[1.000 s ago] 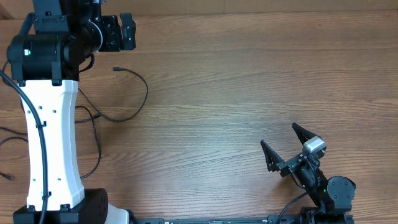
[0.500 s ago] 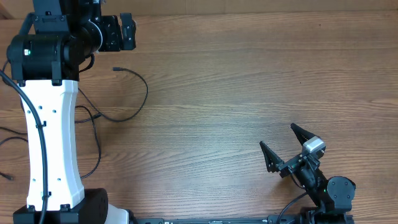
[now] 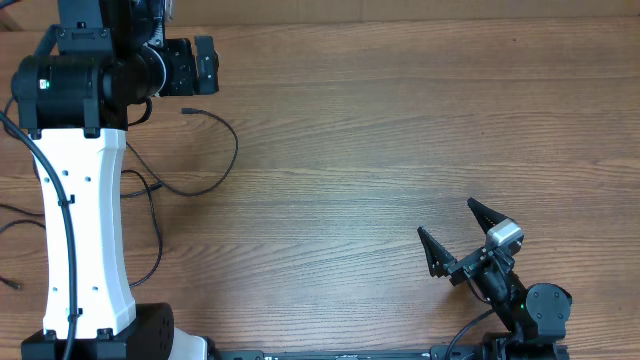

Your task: Untangle cables

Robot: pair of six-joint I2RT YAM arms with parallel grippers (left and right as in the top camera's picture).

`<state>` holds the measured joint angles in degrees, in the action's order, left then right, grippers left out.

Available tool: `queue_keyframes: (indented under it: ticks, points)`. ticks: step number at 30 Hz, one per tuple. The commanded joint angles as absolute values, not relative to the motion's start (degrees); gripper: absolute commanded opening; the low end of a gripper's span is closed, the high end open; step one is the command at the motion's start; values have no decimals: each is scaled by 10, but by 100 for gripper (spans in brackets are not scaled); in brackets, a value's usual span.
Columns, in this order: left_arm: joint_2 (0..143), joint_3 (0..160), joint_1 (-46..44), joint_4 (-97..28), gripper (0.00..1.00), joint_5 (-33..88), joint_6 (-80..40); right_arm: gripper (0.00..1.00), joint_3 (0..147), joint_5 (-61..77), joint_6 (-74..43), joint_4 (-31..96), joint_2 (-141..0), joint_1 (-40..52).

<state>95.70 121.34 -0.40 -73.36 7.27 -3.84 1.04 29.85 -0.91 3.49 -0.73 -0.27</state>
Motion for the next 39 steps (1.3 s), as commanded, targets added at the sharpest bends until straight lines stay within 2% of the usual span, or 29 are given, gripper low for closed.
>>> queue_keyframes:
  ticks: [1, 4, 7, 23, 28, 32, 39]
  points:
    - [936, 1192, -8, -727, 100, 64, -27, 100, 5, 303, -13, 30, -2, -1]
    - [894, 1133, -8, -689, 100, 64, -27, 100, 5, 303, -13, 30, -2, -1]
    - [817, 1005, -8, -604, 100, 64, -27, 100, 5, 303, -13, 30, -2, -1]
    - [380, 310, -7, -61, 100, 91, -10, 100, 5, 303, -13, 30, -2, -1]
    - [274, 174, -7, 66, 100, 91, 15, 100, 5, 303, -13, 31, -2, -1]
    - [192, 96, -7, 114, 100, 89, 49, 100, 5, 303, -13, 30, -2, -1]
    - [76, 19, -7, 101, 100, 36, 52, 100, 5, 303, -13, 30, -2, -1]
